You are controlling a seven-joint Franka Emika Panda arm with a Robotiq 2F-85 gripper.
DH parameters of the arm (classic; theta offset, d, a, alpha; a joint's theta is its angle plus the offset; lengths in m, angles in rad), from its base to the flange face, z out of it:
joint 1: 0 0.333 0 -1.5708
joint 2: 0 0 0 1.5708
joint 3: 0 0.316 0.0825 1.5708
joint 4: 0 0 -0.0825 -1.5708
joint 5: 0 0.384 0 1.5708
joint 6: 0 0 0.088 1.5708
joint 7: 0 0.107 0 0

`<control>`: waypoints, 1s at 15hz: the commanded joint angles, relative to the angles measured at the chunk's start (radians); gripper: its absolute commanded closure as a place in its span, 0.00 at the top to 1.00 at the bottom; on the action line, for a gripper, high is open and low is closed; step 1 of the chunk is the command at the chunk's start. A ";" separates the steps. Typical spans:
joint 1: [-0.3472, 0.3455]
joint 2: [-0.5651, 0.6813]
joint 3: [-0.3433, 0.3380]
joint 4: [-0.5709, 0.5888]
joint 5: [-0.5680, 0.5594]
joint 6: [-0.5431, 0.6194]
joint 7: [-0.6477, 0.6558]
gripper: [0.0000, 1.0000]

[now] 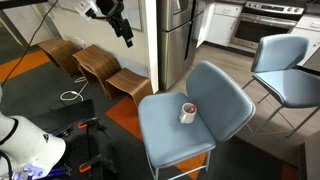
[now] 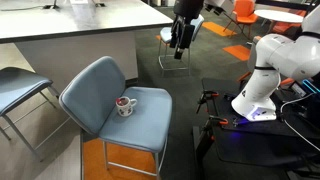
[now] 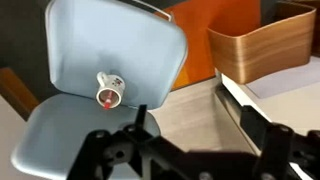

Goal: Move the cup slightly down on the chair

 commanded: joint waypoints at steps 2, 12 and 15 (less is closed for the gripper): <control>-0.008 0.000 0.007 0.002 0.004 -0.002 -0.003 1.00; -0.038 0.075 -0.009 0.059 -0.005 -0.012 0.020 1.00; -0.080 0.195 -0.049 0.147 0.006 -0.018 0.001 1.00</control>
